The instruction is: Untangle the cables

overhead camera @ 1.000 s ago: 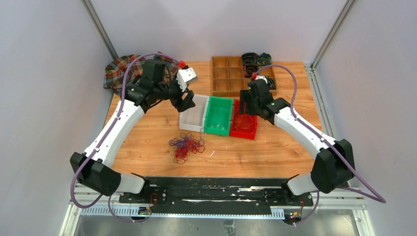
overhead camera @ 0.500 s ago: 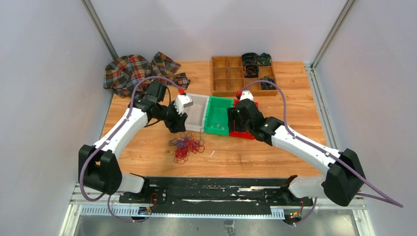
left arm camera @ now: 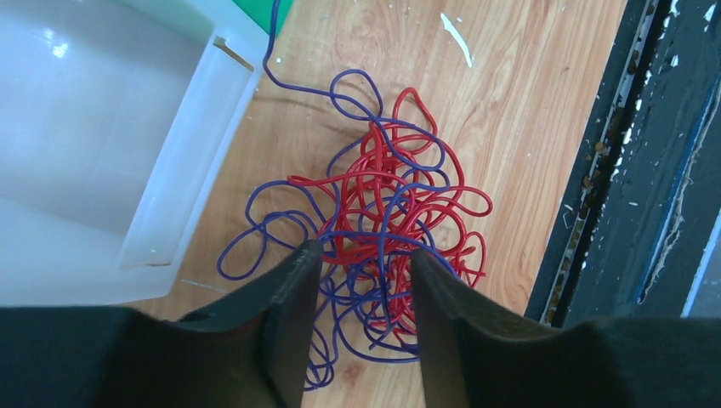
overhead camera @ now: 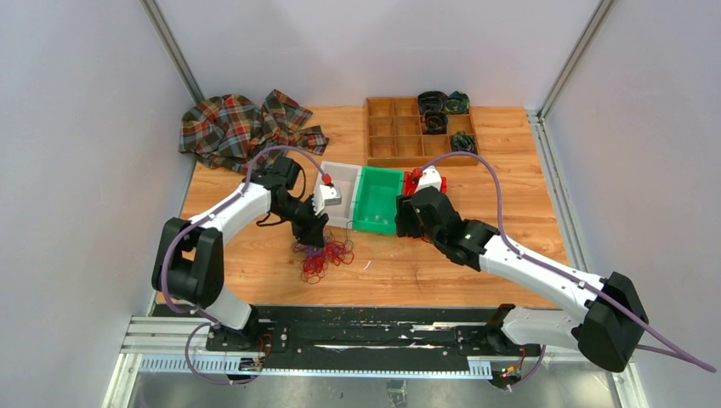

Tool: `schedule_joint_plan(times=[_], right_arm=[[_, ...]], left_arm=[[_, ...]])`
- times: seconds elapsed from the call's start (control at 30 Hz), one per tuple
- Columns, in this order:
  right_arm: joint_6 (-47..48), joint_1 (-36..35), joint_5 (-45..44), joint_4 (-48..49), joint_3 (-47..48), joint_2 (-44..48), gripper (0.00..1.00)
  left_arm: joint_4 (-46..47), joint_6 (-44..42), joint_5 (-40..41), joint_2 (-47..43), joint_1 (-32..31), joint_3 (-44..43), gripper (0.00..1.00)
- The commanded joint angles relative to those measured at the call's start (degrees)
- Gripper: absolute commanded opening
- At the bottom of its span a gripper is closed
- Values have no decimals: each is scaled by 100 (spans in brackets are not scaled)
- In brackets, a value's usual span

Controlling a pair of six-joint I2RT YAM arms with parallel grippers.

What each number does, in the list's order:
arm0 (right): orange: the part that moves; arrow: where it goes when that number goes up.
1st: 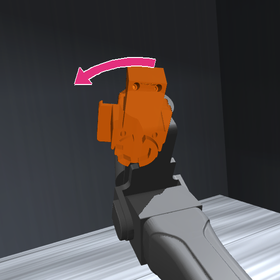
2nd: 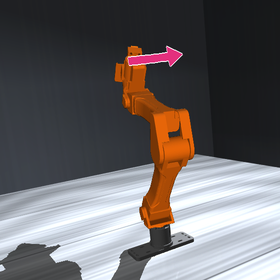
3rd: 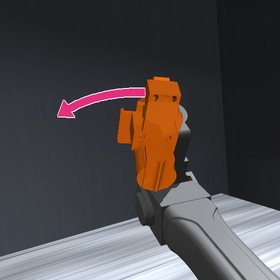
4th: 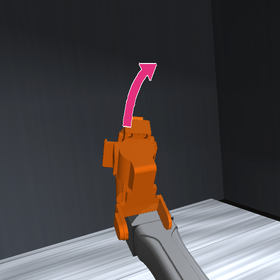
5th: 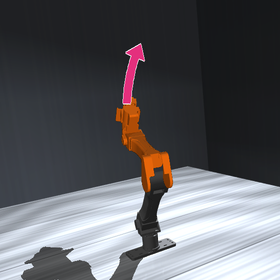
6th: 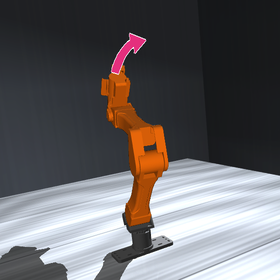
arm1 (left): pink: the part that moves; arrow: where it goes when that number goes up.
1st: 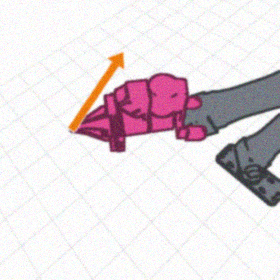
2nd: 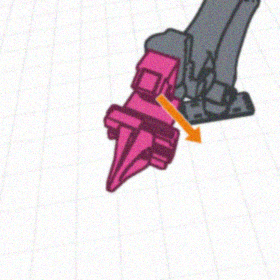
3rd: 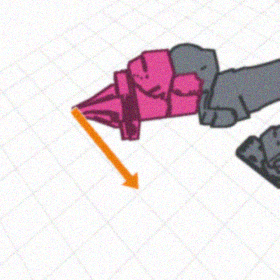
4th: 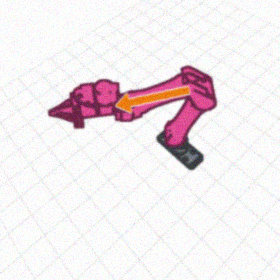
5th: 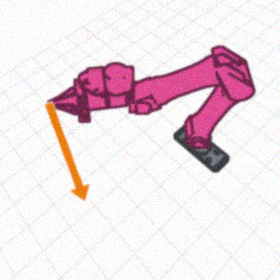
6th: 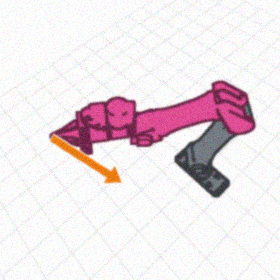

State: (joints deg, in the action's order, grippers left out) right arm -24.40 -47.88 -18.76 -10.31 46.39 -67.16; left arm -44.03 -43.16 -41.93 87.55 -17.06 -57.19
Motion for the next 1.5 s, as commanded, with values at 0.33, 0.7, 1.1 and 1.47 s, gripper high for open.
schedule_joint_plan(times=[0.33,0.7,1.1,1.47], right_arm=[[58,-264,-47,740,-195,167,52],[1228,-1183,483,3051,-213,-209,70],[1661,-1713,875,4158,467,-1041,73],[1810,-1709,251,4994,1081,-2014,72]], left_arm=[[-211,179,105,-501,-26,-559,6],[-1057,838,628,-1664,-24,-1442,1],[-1720,1587,669,-2098,-50,-2772,1],[-2184,1708,615,-2137,-181,-3422,0]])
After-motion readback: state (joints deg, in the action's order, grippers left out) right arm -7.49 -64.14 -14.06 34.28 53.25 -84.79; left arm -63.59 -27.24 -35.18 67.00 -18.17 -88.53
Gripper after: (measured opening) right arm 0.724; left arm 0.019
